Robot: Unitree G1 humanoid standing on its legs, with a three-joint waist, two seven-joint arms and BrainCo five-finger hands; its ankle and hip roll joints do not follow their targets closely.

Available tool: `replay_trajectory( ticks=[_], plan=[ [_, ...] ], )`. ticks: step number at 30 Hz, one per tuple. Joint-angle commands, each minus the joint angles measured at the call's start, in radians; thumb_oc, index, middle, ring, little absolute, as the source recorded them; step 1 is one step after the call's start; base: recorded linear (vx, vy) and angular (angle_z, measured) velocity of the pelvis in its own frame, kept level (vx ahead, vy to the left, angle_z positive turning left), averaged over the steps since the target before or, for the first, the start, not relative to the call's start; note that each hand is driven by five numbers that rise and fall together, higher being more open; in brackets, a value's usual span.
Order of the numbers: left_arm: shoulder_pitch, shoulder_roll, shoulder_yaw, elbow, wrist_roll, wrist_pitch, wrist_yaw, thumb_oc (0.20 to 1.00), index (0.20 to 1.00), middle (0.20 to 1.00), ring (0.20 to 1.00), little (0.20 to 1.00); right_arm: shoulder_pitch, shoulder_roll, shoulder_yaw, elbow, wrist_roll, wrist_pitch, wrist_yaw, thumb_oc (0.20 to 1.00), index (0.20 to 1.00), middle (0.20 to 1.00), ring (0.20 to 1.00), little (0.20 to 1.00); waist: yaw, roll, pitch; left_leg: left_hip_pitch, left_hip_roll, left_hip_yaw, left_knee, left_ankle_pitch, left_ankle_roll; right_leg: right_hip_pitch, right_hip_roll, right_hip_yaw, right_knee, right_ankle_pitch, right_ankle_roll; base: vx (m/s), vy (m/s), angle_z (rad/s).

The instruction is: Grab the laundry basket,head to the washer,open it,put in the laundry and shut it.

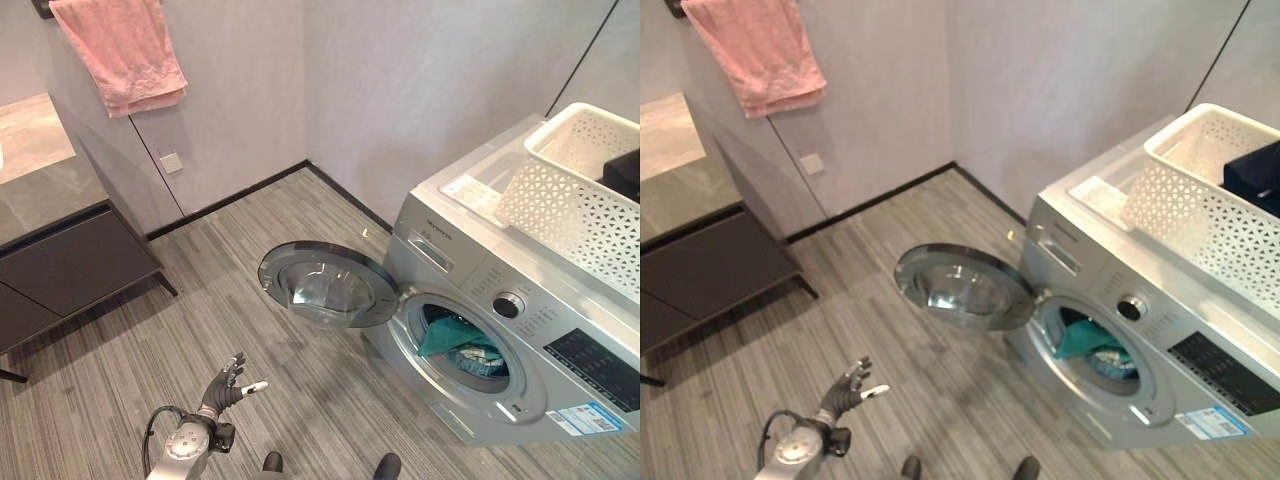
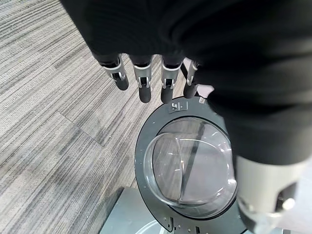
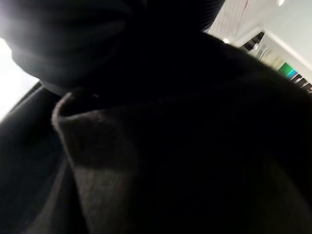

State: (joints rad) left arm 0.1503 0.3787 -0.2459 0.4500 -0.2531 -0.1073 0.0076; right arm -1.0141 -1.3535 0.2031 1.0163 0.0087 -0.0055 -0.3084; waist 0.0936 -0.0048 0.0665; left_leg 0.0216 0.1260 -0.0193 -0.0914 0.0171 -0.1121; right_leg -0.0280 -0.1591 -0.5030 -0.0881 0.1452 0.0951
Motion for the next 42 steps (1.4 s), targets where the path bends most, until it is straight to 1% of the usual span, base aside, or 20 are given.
replay_trajectory(
  ticks=[1,5,8,11,13,16,18,19,20,22,24,26,27,28,30,31,35,36,37,42],
  plan=[
    [-0.012,0.055,0.001,-0.047,0.068,-0.073,0.042,1.0,1.0,1.0,1.0,1.0,-0.082,-0.071,0.02,-0.147,0.048,-0.076,-0.107,0.2,0.2,0.2,0.2,0.2,0.008,-0.084,-0.075,-0.002,-0.012,0.029,0.004,-0.057,0.018,0.084,-0.017,0.086,0.017,-0.158,0.064,-0.04,0.084,-0.06],
    [-0.024,0.093,0.018,-0.118,0.123,-0.087,0.063,1.0,1.0,1.0,1.0,1.0,-0.112,-0.081,0.029,-0.198,0.049,-0.085,-0.114,0.2,0.2,0.2,0.2,0.2,0.005,-0.091,-0.081,0.002,-0.014,0.032,0.004,-0.059,0.02,0.085,-0.019,0.091,0.019,-0.157,0.065,-0.02,0.028,-0.04],
    [-0.071,0.215,0.073,-0.298,0.323,-0.108,0.123,1.0,1.0,1.0,1.0,1.0,-0.186,-0.088,0.091,-0.226,0.033,-0.081,-0.103,0.2,0.2,0.2,0.2,0.2,0.002,-0.1,-0.092,0.004,-0.016,0.037,0.004,-0.062,0.022,0.086,-0.021,0.102,0.017,-0.154,0.067,-0.02,0.018,-0.01],
    [-0.124,0.279,0.154,-0.439,0.394,-0.116,0.155,1.0,1.0,1.0,1.0,1.0,-0.266,-0.076,0.177,-0.198,0.028,-0.067,-0.076,0.2,0.2,0.2,0.2,0.2,-0.003,-0.107,-0.099,0.009,-0.015,0.044,0.004,-0.064,0.021,0.086,-0.02,0.108,0.017,-0.153,0.065,-0.02,0.002,-0.03],
    [-0.145,0.29,0.175,-0.475,0.419,-0.114,0.167,1.0,1.0,1.0,1.0,1.0,-0.296,-0.06,0.205,-0.182,0.037,-0.063,-0.068,0.2,0.2,0.2,0.2,0.2,-0.007,-0.107,-0.101,0.01,-0.015,0.048,0.004,-0.065,0.02,0.085,-0.02,0.111,0.017,-0.153,0.065,-0.02,-0.002,-0.07],
    [-0.29,0.327,0.195,-0.526,0.455,-0.103,0.184,1.0,1.0,1.0,1.0,1.0,-0.378,-0.007,0.282,-0.154,0.049,-0.052,-0.049,0.2,0.2,0.2,0.2,0.2,-0.022,-0.101,-0.109,0.011,-0.018,0.055,0.004,-0.059,0.019,0.083,-0.02,0.118,0.017,-0.147,0.063,-0.02,-0.006,-0.05],
    [-0.524,0.329,0.112,-0.466,0.385,-0.074,0.158,1.0,1.0,1.0,1.0,1.0,-0.452,0.064,0.348,-0.111,0.067,-0.033,-0.023,0.2,0.2,0.2,0.2,0.2,-0.042,-0.092,-0.122,0.018,-0.016,0.059,0.004,-0.062,0.015,0.085,-0.016,0.125,0.018,-0.15,0.063,-0.01,-0.005,-0.07],
    [-0.54,0.326,0.105,-0.456,0.383,-0.075,0.16,1.0,1.0,1.0,1.0,1.0,-0.469,0.059,0.36,-0.105,0.069,-0.033,-0.023,0.2,0.2,0.2,0.2,0.2,-0.039,-0.091,-0.117,0.013,-0.019,0.058,0.004,-0.056,0.017,0.082,-0.019,0.124,0.017,-0.146,0.062,0.0,0.005,-0.03],
    [-0.68,0.31,0.027,-0.41,0.309,-0.045,0.115,1.0,1.0,1.0,1.0,1.0,-0.513,0.105,0.396,-0.077,0.081,-0.018,-0.004,0.2,0.2,0.2,0.2,0.2,-0.053,-0.084,-0.126,0.019,-0.015,0.063,0.004,-0.059,0.014,0.086,-0.015,0.127,0.018,-0.149,0.062,0.0,0.009,-0.03],
    [-0.77,0.288,-0.022,-0.368,0.264,-0.032,0.098,1.0,1.0,1.0,1.0,1.0,-0.566,0.125,0.438,-0.05,0.088,-0.01,0.008,0.2,0.2,0.2,0.2,0.2,-0.056,-0.079,-0.125,0.012,-0.018,0.061,0.004,-0.051,0.015,0.082,-0.018,0.127,0.016,-0.143,0.063,0.0,0.008,-0.06],
    [-0.946,0.239,-0.132,-0.264,0.21,-0.001,0.08,1.0,1.0,1.0,1.0,1.0,-0.619,0.183,0.48,-0.013,0.101,0.001,0.018,0.2,0.2,0.2,0.2,0.2,-0.07,-0.068,-0.128,0.011,-0.018,0.063,0.004,-0.048,0.015,0.077,-0.018,0.132,0.017,-0.14,0.062,-0.02,0.011,-0.05],
    [-1.091,0.131,-0.253,-0.116,0.113,0.047,0.044,1.0,1.0,1.0,1.0,1.0,-0.68,0.254,0.524,0.026,0.124,0.015,0.035,0.2,0.2,0.2,0.2,0.2,-0.089,-0.058,-0.128,0.007,-0.02,0.065,0.004,-0.043,0.015,0.072,-0.018,0.137,0.015,-0.134,0.064,-0.02,0.012,-0.01],
    [-1.099,0.128,-0.256,-0.107,0.111,0.044,0.046,1.0,1.0,1.0,1.0,1.0,-0.687,0.253,0.529,0.03,0.126,0.014,0.036,0.2,0.2,0.2,0.2,0.2,-0.087,-0.057,-0.127,0.005,-0.021,0.065,0.004,-0.042,0.015,0.07,-0.018,0.136,0.014,-0.133,0.064,-0.02,0.013,-0.04],
    [-1.206,0.034,-0.349,0.045,0.023,0.078,0.026,1.0,1.0,1.0,1.0,1.0,-0.725,0.306,0.565,0.057,0.145,0.021,0.043,0.2,0.2,0.2,0.2,0.2,-0.1,-0.046,-0.126,0.005,-0.019,0.067,0.004,-0.043,0.014,0.066,-0.015,0.142,0.014,-0.132,0.065,-0.03,0.011,-0.03],
    [-1.301,-0.055,-0.417,0.195,-0.058,0.101,0.033,1.0,1.0,1.0,1.0,1.0,-0.751,0.357,0.589,0.08,0.162,0.028,0.051,0.2,0.2,0.2,0.2,0.2,-0.115,-0.041,-0.127,-0.002,-0.023,0.069,0.004,-0.035,0.015,0.058,-0.017,0.147,0.01,-0.123,0.067,-0.03,0.011,-0.07],
    [-1.308,-0.059,-0.419,0.204,-0.06,0.096,0.033,1.0,1.0,1.0,1.0,1.0,-0.755,0.356,0.592,0.082,0.162,0.028,0.051,0.2,0.2,0.2,0.2,0.2,-0.113,-0.041,-0.125,-0.003,-0.023,0.069,0.004,-0.035,0.015,0.057,-0.017,0.147,0.01,-0.123,0.067,-0.01,0.001,-0.15],
    [-1.458,-0.229,-0.497,0.571,-0.197,0.126,0.053,1.0,1.0,1.0,1.0,1.0,-0.794,0.483,0.638,0.123,0.204,0.037,0.068,0.2,0.2,0.2,0.2,0.2,-0.145,-0.028,-0.124,-0.007,-0.023,0.081,0.004,-0.029,0.016,0.042,-0.015,0.169,0.007,-0.113,0.07,-0.02,0.002,-0.14],
    [-1.46,-0.231,-0.497,0.575,-0.198,0.124,0.052,1.0,1.0,1.0,1.0,1.0,-0.795,0.483,0.639,0.124,0.204,0.037,0.068,0.2,0.2,0.2,0.2,0.2,-0.144,-0.028,-0.123,-0.007,-0.023,0.082,0.004,-0.029,0.016,0.042,-0.014,0.17,0.007,-0.113,0.07,-0.01,-0.002,-0.2],
    [-1.493,-0.274,-0.497,0.674,-0.231,0.13,0.058,1.0,1.0,1.0,1.0,1.0,-0.792,0.522,0.638,0.136,0.227,0.036,0.069,0.2,0.2,0.2,0.2,0.2,-0.154,-0.025,-0.127,-0.006,-0.021,0.09,0.004,-0.028,0.014,0.037,-0.012,0.179,0.005,-0.111,0.07,0.0,-0.001,-0.22],
    [-1.575,-0.324,-0.455,0.784,-0.325,0.121,0.075,1.0,1.0,1.0,1.0,1.0,-0.787,0.572,0.641,0.142,0.247,0.033,0.069,0.2,0.2,0.2,0.2,0.2,-0.174,-0.024,-0.133,-0.003,-0.015,0.102,0.004,-0.027,0.011,0.033,-0.006,0.194,0.003,-0.111,0.069,0.01,-0.013,-0.06]
  ],
)
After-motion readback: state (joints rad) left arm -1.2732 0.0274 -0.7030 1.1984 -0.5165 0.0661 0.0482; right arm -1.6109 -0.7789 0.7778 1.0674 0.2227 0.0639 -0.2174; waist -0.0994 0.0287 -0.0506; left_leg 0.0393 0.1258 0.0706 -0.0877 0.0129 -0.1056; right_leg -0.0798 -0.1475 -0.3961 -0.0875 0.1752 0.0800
